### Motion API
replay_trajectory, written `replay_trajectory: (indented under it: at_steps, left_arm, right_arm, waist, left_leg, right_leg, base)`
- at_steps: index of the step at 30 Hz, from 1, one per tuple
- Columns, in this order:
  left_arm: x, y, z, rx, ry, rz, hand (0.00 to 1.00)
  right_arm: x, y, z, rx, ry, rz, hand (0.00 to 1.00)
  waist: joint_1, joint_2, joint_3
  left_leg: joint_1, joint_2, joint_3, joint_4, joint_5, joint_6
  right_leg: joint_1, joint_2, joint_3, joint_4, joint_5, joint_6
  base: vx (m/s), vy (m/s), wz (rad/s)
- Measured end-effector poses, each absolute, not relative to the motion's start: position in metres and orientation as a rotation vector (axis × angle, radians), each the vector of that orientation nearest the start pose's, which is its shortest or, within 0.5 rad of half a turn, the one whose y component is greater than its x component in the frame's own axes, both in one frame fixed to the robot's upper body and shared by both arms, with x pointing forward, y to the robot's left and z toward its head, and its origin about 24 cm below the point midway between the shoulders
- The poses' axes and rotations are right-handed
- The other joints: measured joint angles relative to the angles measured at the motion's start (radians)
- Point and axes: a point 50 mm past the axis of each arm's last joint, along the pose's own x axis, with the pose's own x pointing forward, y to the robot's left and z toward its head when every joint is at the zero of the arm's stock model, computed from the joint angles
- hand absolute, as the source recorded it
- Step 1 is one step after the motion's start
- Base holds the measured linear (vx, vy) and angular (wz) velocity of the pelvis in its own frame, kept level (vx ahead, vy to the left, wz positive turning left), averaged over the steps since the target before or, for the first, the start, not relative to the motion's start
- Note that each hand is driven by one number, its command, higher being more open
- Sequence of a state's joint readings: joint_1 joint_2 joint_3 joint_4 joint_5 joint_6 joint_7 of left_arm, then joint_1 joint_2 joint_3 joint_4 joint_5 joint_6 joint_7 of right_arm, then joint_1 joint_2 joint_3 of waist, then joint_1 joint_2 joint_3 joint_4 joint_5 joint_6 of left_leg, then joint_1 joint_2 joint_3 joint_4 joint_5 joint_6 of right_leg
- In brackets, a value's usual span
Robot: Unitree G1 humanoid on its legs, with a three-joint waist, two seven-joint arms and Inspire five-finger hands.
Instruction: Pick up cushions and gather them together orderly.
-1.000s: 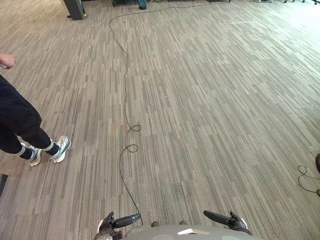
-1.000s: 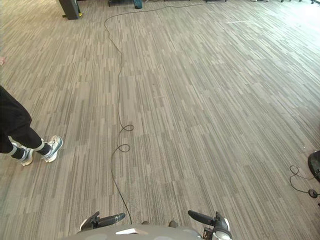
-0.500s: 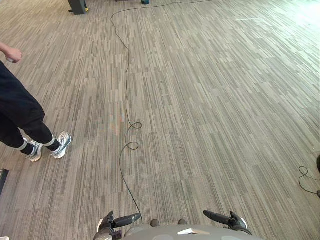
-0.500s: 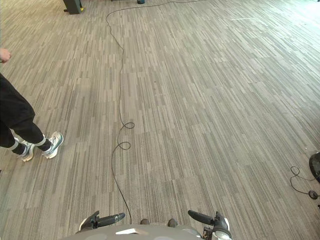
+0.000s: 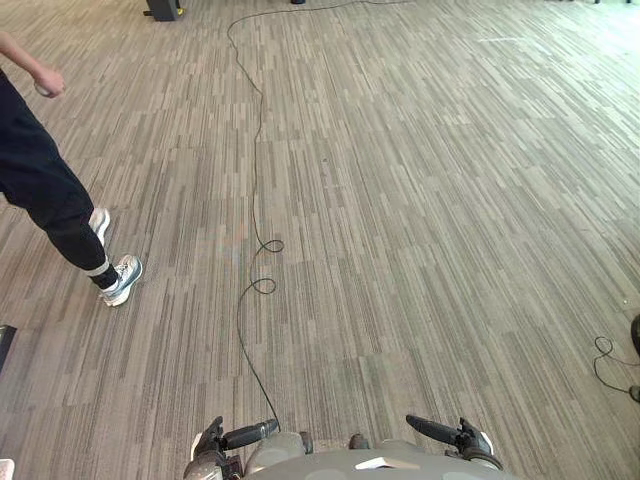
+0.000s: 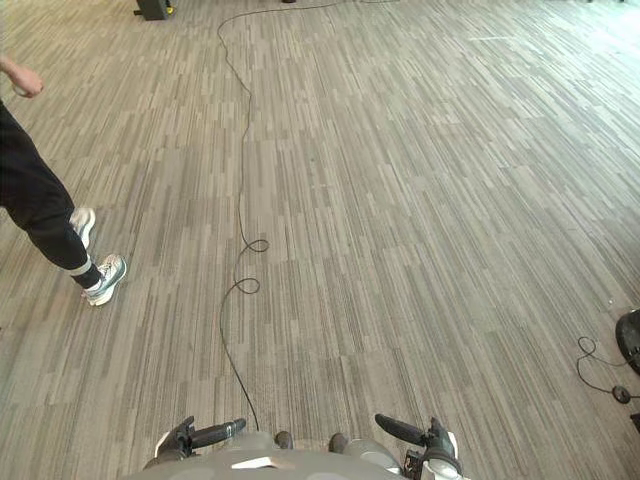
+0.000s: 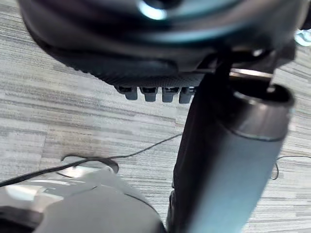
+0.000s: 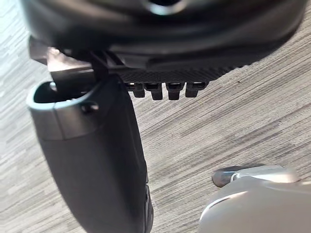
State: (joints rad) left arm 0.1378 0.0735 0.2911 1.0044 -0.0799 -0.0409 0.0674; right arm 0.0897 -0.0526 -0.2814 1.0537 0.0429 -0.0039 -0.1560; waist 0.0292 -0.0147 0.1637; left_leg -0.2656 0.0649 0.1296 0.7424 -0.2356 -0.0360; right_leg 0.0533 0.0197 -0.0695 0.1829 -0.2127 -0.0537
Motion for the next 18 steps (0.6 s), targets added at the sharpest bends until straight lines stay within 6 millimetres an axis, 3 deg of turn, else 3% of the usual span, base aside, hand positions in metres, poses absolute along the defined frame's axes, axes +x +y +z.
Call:
replay_trajectory:
  at_steps: [1, 4, 7, 8, 9, 10, 11, 12, 13, 14, 16, 17, 18]
  left_arm:
    - [0.078, 0.221, -0.158, -0.120, 1.055, 0.461, 1.00]
    - [0.083, 0.221, -0.156, -0.143, 1.024, 0.471, 1.00]
    - [0.086, 0.219, -0.155, -0.155, 1.006, 0.476, 1.00]
    - [0.086, 0.218, -0.155, -0.164, 1.002, 0.482, 1.00]
    - [0.083, 0.221, -0.155, -0.159, 1.010, 0.490, 1.00]
    - [0.083, 0.223, -0.155, -0.153, 1.008, 0.494, 1.00]
    - [0.085, 0.231, -0.153, -0.144, 0.996, 0.519, 1.00]
    - [0.085, 0.231, -0.153, -0.142, 0.996, 0.520, 1.00]
    - [0.088, 0.233, -0.153, -0.133, 0.998, 0.519, 1.00]
    - [0.093, 0.233, -0.153, -0.121, 1.012, 0.502, 1.00]
    - [0.097, 0.231, -0.153, -0.112, 1.011, 0.483, 1.00]
    - [0.105, 0.227, -0.152, -0.103, 1.000, 0.455, 1.00]
    - [0.111, 0.221, -0.151, -0.115, 0.989, 0.443, 1.00]
  right_arm:
    - [0.081, -0.215, -0.162, 0.045, 1.130, -0.482, 1.00]
    - [0.084, -0.214, -0.161, 0.036, 1.123, -0.472, 1.00]
    - [0.093, -0.208, -0.160, 0.020, 1.110, -0.434, 1.00]
    - [0.094, -0.203, -0.161, 0.024, 1.113, -0.418, 1.00]
    - [0.092, -0.196, -0.163, 0.040, 1.127, -0.408, 1.00]
    - [0.090, -0.191, -0.164, 0.047, 1.137, -0.395, 1.00]
    - [0.092, -0.178, -0.165, 0.083, 1.135, -0.368, 1.00]
    - [0.092, -0.177, -0.164, 0.086, 1.133, -0.367, 1.00]
    - [0.096, -0.174, -0.163, 0.097, 1.119, -0.365, 1.00]
    - [0.101, -0.173, -0.161, 0.102, 1.091, -0.362, 1.00]
    - [0.104, -0.175, -0.159, 0.100, 1.068, -0.363, 1.00]
    - [0.108, -0.177, -0.157, 0.103, 1.040, -0.368, 1.00]
    - [0.113, -0.179, -0.154, 0.109, 1.012, -0.373, 1.00]
  waist:
    - [0.006, 0.003, 0.000]
    - [0.023, 0.000, 0.000]
    - [0.040, 0.002, -0.002]
    - [0.055, 0.005, -0.004]
    - [0.070, -0.003, -0.015]
    - [0.071, -0.020, -0.023]
    - [0.073, -0.066, -0.054]
    - [0.073, -0.069, -0.056]
    - [0.072, -0.081, -0.052]
    - [0.068, -0.087, -0.041]
    - [0.068, -0.076, -0.033]
    - [0.060, -0.066, -0.025]
    - [0.047, -0.055, -0.020]
  left_leg:
    - [-0.040, 0.022, 0.004, 0.007, -0.014, -0.003]
    - [-0.113, 0.016, 0.000, -0.125, -0.004, -0.004]
    - [-0.161, 0.001, -0.006, -0.319, 0.080, -0.006]
    - [-0.162, 0.009, -0.003, -0.347, 0.135, -0.005]
    - [-0.160, -0.004, 0.015, -0.291, 0.164, 0.036]
    - [-0.164, -0.011, 0.029, -0.263, 0.126, 0.049]
    - [-0.151, -0.047, 0.060, -0.221, 0.053, 0.080]
    - [-0.145, -0.051, 0.061, -0.217, 0.046, 0.084]
    - [-0.099, -0.067, 0.072, -0.209, 0.008, 0.110]
    - [-0.009, -0.090, 0.073, -0.222, -0.036, 0.131]
    - [0.055, -0.096, 0.070, -0.238, -0.059, 0.134]
    - [0.138, -0.104, 0.058, -0.287, -0.068, 0.137]
    - [0.204, -0.102, 0.045, -0.343, -0.073, 0.136]
  right_leg:
    - [0.013, -0.008, 0.007, 0.005, -0.017, 0.006]
    - [0.036, -0.051, 0.028, 0.000, -0.055, 0.027]
    - [0.041, -0.096, 0.060, 0.000, -0.104, 0.071]
    - [0.057, -0.109, 0.079, 0.000, -0.132, 0.090]
    - [0.086, -0.135, 0.092, 0.004, -0.166, 0.080]
    - [0.089, -0.145, 0.100, 0.018, -0.169, 0.081]
    - [0.051, -0.196, 0.106, 0.134, -0.151, 0.119]
    - [0.045, -0.200, 0.108, 0.160, -0.147, 0.126]
    - [0.000, -0.218, 0.123, 0.331, -0.115, 0.174]
    - [-0.096, -0.215, 0.166, 0.648, -0.043, 0.220]
    - [-0.162, -0.212, 0.156, 0.821, -0.026, 0.220]
    - [-0.244, -0.206, 0.114, 0.953, -0.032, 0.208]
    - [-0.308, -0.196, 0.065, 0.979, -0.046, 0.184]
  base:
    - [0.09, 0.019, -0.08]
    - [0.30, 0.162, -0.17]
    - [0.37, 0.262, -0.32]
    - [0.51, 0.354, -0.56]
    - [0.66, 0.421, -0.48]
    - [0.60, 0.331, -0.39]
    - [0.60, 0.309, -0.21]
    - [0.73, 0.354, -0.16]
    - [0.71, 0.325, -0.05]
    - [0.70, 0.305, -0.04]
    - [0.46, 0.153, 0.01]
    - [0.53, 0.132, 0.12]
    - [0.34, 0.075, 0.16]
